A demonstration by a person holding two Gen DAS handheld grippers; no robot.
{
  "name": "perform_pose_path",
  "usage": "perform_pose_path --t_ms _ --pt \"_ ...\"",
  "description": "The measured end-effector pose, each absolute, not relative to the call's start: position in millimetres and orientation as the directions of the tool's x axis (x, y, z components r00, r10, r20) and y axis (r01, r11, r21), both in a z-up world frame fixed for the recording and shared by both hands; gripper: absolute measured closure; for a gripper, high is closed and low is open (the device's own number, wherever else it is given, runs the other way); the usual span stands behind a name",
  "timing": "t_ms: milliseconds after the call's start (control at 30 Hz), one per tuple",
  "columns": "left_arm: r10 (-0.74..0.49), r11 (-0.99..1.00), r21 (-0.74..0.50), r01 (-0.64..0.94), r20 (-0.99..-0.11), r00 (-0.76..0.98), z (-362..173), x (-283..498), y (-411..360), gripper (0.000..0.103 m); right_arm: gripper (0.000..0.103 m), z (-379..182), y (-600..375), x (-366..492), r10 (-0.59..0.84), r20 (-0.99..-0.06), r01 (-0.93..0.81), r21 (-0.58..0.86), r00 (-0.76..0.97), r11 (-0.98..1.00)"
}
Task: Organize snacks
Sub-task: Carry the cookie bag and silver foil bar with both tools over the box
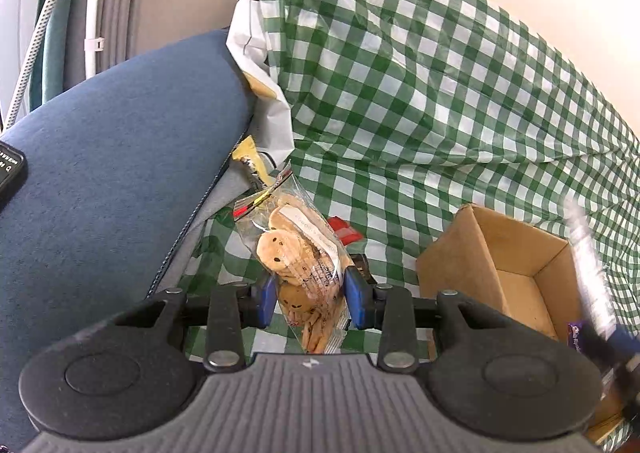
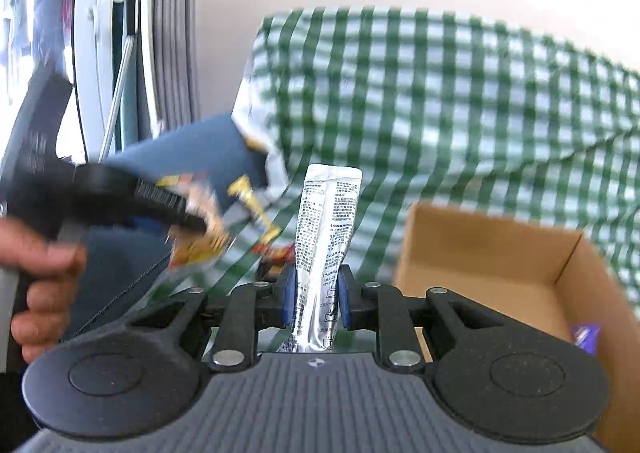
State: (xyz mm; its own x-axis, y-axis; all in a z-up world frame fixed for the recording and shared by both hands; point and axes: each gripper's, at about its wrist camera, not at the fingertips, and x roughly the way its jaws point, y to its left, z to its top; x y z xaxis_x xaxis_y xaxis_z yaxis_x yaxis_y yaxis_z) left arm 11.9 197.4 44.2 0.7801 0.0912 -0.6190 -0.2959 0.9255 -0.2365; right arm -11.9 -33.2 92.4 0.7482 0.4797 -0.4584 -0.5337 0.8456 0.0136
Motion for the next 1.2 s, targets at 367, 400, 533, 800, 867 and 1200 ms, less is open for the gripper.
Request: perform_pose_path --t_ms 367,400,533,800,867,1200 --pt "0.028 0.945 -0.256 -0.203 -0.555 0.831 50.5 16.3 173.0 0.064 0.080 98.6 -143.1 18.0 0.368 -0.397 -0.366 0.082 0.841 0.927" --pt "0.021 0.947 -0.258 -0.192 -0.544 0.839 52.0 17.6 168.2 0.064 0.080 99.8 -149.1 16.7 0.362 -0.381 -0.352 0.098 0.851 0.931" --pt "-0.019 0.952 -0.274 -0.138 -0.502 0.864 56.6 21.7 147.2 0.064 0.080 99.7 -167.3 14.1 0.321 -0.376 -0.310 0.092 0.869 0.946" --pt "-0.101 0.970 -0.241 -0.007 -0.431 0.897 59.8 23.9 91.9 0.064 0.080 97.1 -203.9 10.2 0.222 -0.367 -0.204 0.088 0.903 0.975" --pt "-0.121 0.973 -0.228 0.025 -0.416 0.901 59.3 24.0 78.4 0.064 0.080 93.9 -213.7 8.4 0.205 -0.370 -0.182 0.097 0.906 0.979" --pt "-0.211 0.976 -0.133 0.173 -0.372 0.904 59.2 20.2 20.8 0.064 0.080 82.7 -239.1 3.0 0.137 -0.375 -0.112 0.089 0.917 0.990"
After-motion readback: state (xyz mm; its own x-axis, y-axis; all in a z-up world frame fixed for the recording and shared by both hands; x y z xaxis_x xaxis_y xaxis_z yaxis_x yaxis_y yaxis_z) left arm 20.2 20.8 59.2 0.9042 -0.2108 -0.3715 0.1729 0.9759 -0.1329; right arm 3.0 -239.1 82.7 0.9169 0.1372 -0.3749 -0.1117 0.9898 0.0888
